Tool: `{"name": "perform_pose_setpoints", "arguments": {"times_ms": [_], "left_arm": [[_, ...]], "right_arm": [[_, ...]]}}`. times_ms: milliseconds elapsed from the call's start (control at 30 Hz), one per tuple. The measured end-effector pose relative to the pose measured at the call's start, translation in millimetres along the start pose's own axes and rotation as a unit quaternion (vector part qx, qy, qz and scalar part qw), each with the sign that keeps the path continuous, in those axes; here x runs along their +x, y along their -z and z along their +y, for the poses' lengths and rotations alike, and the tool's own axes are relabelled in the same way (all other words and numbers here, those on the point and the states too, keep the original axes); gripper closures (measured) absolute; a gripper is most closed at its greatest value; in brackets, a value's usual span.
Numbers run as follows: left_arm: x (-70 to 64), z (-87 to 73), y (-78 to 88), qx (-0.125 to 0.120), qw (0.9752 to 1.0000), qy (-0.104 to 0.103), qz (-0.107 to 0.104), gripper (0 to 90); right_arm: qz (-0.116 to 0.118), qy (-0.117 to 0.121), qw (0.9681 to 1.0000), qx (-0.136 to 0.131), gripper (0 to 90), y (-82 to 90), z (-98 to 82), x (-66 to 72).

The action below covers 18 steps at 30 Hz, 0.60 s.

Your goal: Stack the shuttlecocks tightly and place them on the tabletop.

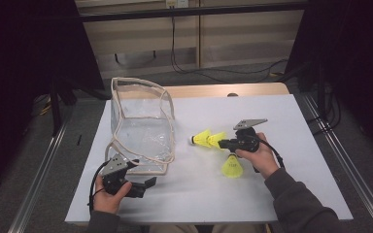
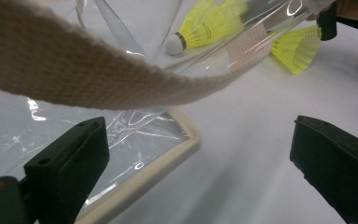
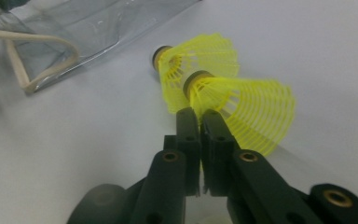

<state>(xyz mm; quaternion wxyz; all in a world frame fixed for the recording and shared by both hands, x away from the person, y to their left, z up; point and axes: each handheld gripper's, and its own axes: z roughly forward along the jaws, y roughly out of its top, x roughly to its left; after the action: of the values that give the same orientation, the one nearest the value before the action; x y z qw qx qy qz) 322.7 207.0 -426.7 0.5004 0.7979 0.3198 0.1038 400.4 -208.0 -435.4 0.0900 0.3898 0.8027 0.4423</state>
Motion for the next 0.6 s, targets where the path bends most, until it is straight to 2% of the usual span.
{"name": "perform_pose_setpoints", "arguments": {"times_ms": [333, 600], "left_arm": [[0.0, 0.1, 0.0, 0.001, 1.0000, 0.000, 0.000, 4.6], [-0.1, 0.2, 0.1, 0.003, 1.0000, -0.001, 0.001, 4.6]], "right_arm": [[0.010, 0.007, 0.9999, -0.003, 90.0, 0.6, 1.1, 2.2], [0.023, 0.005, 0.9996, -0.018, 90.0, -2.8, 4.1, 2.9]]}}
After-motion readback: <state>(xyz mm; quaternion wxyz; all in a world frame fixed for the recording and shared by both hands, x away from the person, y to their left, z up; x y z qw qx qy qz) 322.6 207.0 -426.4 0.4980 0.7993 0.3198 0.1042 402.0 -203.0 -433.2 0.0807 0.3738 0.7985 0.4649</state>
